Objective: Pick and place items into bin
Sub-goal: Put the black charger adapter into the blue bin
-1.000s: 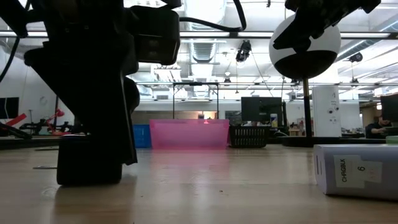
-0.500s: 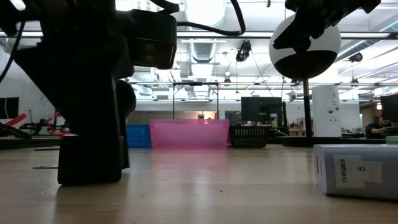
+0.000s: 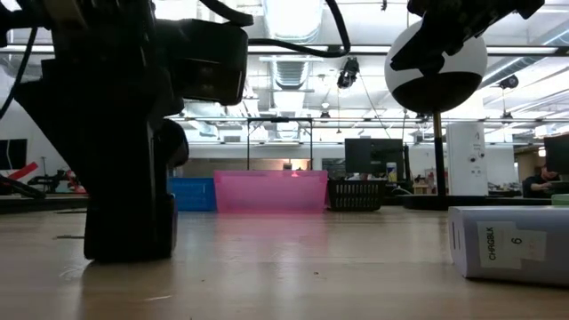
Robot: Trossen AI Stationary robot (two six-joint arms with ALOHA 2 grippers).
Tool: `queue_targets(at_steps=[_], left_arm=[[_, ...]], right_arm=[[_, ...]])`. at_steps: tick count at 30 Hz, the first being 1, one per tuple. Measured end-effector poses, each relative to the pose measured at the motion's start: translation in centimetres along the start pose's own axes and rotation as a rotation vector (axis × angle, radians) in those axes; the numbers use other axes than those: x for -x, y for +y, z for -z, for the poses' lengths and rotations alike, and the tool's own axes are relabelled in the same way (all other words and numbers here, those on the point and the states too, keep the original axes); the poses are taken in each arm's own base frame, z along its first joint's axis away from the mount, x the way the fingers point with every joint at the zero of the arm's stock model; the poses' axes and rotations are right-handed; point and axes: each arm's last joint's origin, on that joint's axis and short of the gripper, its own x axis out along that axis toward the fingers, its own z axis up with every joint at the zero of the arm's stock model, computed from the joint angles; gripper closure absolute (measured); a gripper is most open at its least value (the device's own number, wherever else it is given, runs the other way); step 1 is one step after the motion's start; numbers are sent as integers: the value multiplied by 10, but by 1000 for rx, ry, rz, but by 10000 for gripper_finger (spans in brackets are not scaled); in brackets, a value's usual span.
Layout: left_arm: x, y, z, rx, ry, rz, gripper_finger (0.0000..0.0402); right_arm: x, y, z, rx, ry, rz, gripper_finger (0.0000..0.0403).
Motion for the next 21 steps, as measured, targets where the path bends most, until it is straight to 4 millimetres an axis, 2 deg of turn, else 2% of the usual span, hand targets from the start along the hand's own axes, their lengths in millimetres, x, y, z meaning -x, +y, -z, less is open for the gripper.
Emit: queue_targets(at_steps=[2,12,17,21], left_arm=[[0,0,0,1,0,0,268],[4,10,-11,36,-12,-7,267],[30,20,-37,72,-106,28,267],[59,34,-63,23,-227,12,267]], right_arm=[[0,0,0,0,0,0,338],[0,0,0,0,0,0,334],[0,0,0,-2,0,0,333],[0,0,0,-4,0,0,339]])
